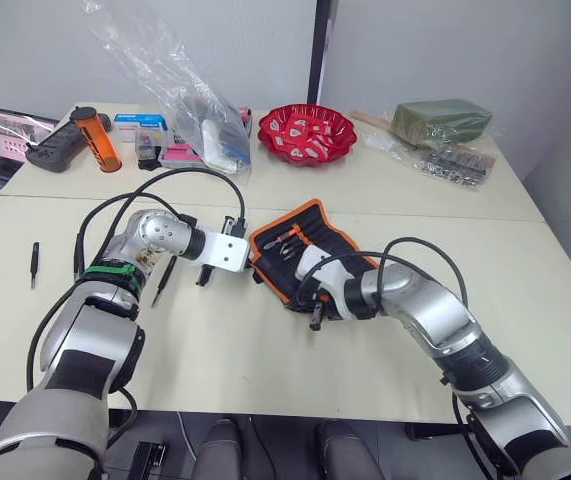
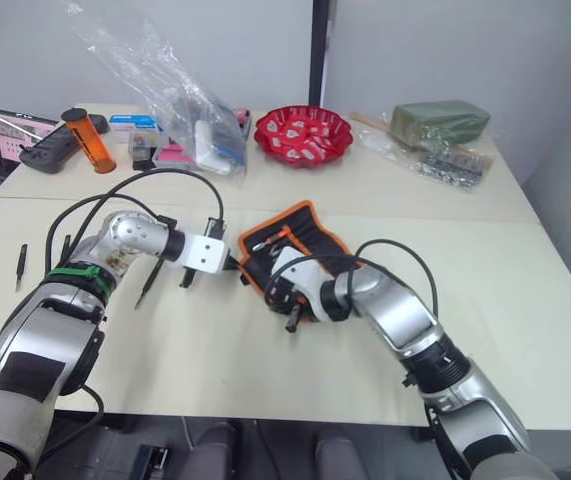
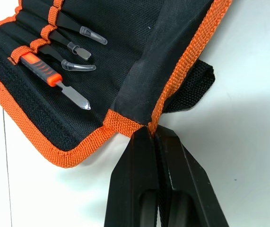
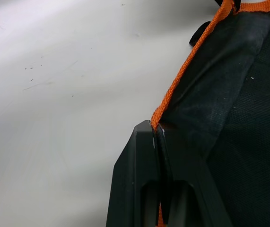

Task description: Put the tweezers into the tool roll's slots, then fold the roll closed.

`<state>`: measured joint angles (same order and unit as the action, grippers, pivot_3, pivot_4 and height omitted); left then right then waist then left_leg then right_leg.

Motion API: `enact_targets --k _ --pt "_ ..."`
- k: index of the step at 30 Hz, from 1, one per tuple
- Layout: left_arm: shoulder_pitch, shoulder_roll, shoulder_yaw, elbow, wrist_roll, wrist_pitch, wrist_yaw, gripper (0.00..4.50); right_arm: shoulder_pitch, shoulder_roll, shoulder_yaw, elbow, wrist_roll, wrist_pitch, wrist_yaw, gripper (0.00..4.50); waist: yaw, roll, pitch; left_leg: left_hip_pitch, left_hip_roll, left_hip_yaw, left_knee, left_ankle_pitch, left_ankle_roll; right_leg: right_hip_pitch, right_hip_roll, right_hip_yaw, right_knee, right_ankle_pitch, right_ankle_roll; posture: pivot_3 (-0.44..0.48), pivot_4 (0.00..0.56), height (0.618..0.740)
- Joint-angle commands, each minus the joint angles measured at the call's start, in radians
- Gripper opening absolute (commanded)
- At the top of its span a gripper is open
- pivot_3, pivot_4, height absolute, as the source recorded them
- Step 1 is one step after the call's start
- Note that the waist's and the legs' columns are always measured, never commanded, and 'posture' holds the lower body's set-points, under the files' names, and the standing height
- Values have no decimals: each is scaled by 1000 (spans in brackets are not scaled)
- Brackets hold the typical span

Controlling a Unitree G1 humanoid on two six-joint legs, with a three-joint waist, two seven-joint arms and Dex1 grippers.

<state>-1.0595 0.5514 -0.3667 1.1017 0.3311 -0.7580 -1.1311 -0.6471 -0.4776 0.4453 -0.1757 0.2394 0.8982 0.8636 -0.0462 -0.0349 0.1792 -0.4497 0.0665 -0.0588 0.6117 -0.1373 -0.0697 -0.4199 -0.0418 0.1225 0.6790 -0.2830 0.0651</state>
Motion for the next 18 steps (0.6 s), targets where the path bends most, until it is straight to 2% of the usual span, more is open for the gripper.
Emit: enact_targets --k 1,4,8,12,15,17,18 --pt "36 27 -15 -12 19 21 -9 36 22 7 15 -4 17 0 24 0 0 0 0 1 0 0 0 0 0 1 0 0 0 0 0 0 150 729" --pt "53 33 -16 -30 12 21 -13 36 26 19 -7 12 37 -4 33 0 -2 0 0 4 0 0 -1 0 0 3 0 0 0 0 0 0 150 729" --pt "60 37 -21 -44 9 15 -16 0 18 17 -86 -17 115 -6 86 1188 -3 0 0 5 0 0 -1 0 0 4 0 0 0 0 1 0 150 729" --pt "58 39 -26 -47 14 11 -9 0 -9 17 -219 -51 277 65 151 2588 -7 0 0 5 0 0 0 0 0 4 0 0 1 0 1 0 150 729" --pt "57 42 -28 -48 16 9 -5 0 -40 55 -309 -21 356 94 131 3603 -11 0 0 7 0 0 0 0 0 6 0 0 1 0 1 0 150 729" --pt "56 44 -29 -49 15 8 -5 0 -50 69 -309 29 329 64 101 4269 -15 0 0 9 0 0 -1 0 0 9 0 0 1 -1 1 0 150 729" --pt "55 44 -29 -50 14 8 -6 0 -51 73 -295 60 301 39 87 4269 -15 0 0 10 0 0 -1 0 0 9 0 0 1 -2 2 0 150 729"
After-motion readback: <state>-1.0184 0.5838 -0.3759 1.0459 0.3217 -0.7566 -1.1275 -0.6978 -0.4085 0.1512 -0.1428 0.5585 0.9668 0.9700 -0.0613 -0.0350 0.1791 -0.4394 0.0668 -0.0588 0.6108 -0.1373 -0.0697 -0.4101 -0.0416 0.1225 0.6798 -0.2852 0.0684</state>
